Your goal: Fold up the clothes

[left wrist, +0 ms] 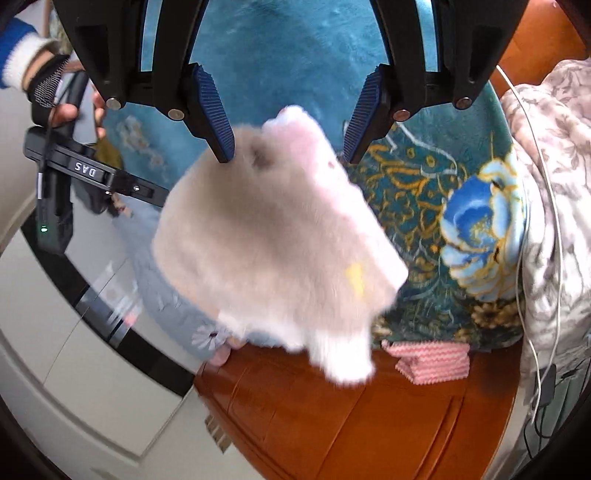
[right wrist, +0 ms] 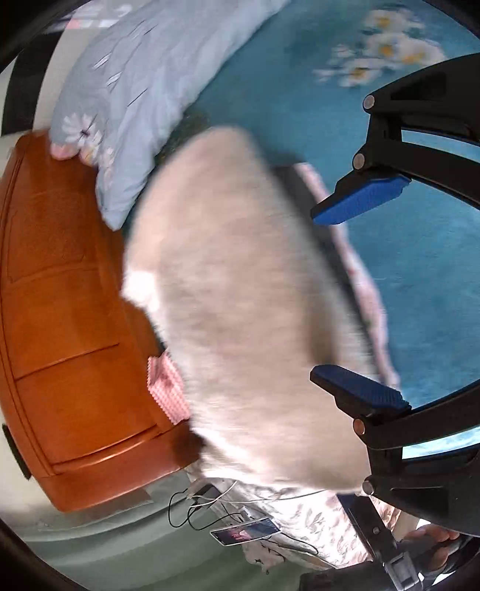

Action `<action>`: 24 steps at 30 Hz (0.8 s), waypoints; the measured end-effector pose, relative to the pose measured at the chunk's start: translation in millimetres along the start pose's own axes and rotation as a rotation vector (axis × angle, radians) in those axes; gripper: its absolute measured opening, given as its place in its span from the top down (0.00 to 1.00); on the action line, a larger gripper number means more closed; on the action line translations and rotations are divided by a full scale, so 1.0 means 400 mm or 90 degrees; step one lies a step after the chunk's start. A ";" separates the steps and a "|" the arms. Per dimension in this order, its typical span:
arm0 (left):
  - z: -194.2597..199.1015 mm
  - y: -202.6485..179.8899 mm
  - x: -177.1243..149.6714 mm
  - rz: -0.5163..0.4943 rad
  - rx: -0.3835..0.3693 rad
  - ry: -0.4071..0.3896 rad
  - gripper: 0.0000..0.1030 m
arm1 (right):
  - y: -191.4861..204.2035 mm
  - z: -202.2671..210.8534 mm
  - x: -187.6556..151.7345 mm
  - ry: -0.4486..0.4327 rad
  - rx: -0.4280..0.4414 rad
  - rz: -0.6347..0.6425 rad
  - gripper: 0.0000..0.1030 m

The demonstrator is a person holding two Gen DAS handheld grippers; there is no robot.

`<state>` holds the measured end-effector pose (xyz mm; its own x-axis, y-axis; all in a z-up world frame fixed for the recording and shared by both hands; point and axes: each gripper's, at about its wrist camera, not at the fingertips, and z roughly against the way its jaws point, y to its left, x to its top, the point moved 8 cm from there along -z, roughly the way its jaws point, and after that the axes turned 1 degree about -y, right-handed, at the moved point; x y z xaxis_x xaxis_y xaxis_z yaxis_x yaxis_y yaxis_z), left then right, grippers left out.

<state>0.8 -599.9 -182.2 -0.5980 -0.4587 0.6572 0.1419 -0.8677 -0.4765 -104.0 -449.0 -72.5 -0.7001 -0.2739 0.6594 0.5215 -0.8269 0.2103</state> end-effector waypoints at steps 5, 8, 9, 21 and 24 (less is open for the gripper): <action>-0.008 0.028 0.001 0.020 0.014 -0.029 0.18 | -0.029 -0.028 -0.076 0.016 -0.049 -0.064 0.23; -0.007 0.032 0.011 0.013 0.025 -0.048 0.12 | -0.038 -0.032 -0.105 0.005 -0.088 -0.092 0.23; -0.007 0.033 0.014 0.010 0.027 -0.054 0.11 | -0.038 -0.032 -0.114 0.002 -0.098 -0.100 0.22; -0.016 -0.006 -0.008 -0.056 0.029 -0.056 0.00 | 0.041 -0.018 -0.129 -0.018 -0.168 0.023 0.00; -0.011 -0.007 -0.004 -0.047 0.030 -0.067 0.00 | 0.059 -0.014 -0.126 -0.021 -0.183 0.045 0.00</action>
<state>-2.0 -595.9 -184.5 -0.5227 -0.4083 0.7484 0.1392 -0.9070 -0.3975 -59.1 -457.5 -104.9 -0.6478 -0.3238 0.6896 0.4063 -0.9126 -0.0468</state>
